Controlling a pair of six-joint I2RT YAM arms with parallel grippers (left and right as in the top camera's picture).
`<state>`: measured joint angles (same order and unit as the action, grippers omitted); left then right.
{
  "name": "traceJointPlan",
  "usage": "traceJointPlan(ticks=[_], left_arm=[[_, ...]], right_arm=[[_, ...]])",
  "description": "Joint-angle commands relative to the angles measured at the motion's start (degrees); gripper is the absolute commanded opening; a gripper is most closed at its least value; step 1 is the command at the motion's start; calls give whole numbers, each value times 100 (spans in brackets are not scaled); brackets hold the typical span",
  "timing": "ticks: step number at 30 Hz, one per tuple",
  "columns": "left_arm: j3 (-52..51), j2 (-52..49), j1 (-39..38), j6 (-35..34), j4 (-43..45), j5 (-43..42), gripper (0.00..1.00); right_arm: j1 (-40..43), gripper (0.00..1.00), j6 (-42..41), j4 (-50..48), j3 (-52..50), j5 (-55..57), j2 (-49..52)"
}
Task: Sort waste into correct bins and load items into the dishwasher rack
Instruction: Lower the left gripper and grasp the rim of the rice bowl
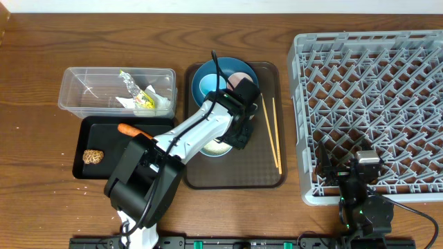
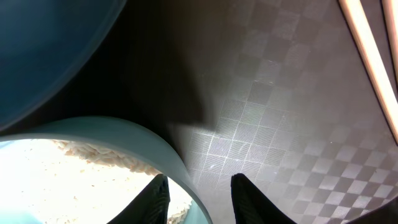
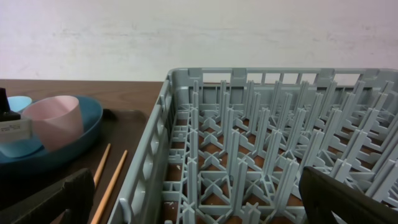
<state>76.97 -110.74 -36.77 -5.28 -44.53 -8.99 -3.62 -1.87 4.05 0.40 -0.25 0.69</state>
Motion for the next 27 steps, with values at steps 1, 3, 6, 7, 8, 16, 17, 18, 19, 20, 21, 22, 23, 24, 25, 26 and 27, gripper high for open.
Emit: traceJointPlan(ticks=[1,3,6,7,8,16,17,18,19,20,21,22,23,24,25,26,27], left_arm=[[9,-133,20,55,7,63,34],[9,-190,20,52,4,63,34],[9,-199,20,50,7,63,34],[9,-199,20,50,9,63,34],[9,-199,20,50,11,63,34],[9,-271,20,52,28,66,34],[9,-275,22,52,28,66,34],[9,-275,20,52,28,66,34],[9,-275,20,52,28,66,33],[9,-275,22,52,28,66,32],[9,-275,22,52,28,66,31],[9,-275,20,52,28,66,30],[9,-275,20,52,28,66,28],[9,-275,20,52,28,66,28],[9,-275,22,52,28,66,27],[9,-275,20,52,28,66,27],[9,-275,22,52,28,66,26]], right_arm=[[155,99,68,22,-9,-2,-24],[155,99,68,22,-9,-2,-24],[155,99,68,22,-9,-2,-24],[155,99,68,22,-9,-2,-24],[155,99,68,22,-9,-2,-26],[155,99,68,22,-9,-2,-24],[155,99,68,22,-9,-2,-24],[155,99,68,22,-9,-2,-26],[155,99,68,22,-9,-2,-26],[155,99,68,22,-9,-2,-24],[155,99,68,22,-9,-2,-26],[155,99,68,22,-9,-2,-26],[155,99,68,22,-9,-2,-24],[155,99,68,22,-9,-2,-26],[155,99,68,22,-9,-2,-26],[155,99,68,22,-9,-2,-26],[155,99,68,22,-9,-2,-24]])
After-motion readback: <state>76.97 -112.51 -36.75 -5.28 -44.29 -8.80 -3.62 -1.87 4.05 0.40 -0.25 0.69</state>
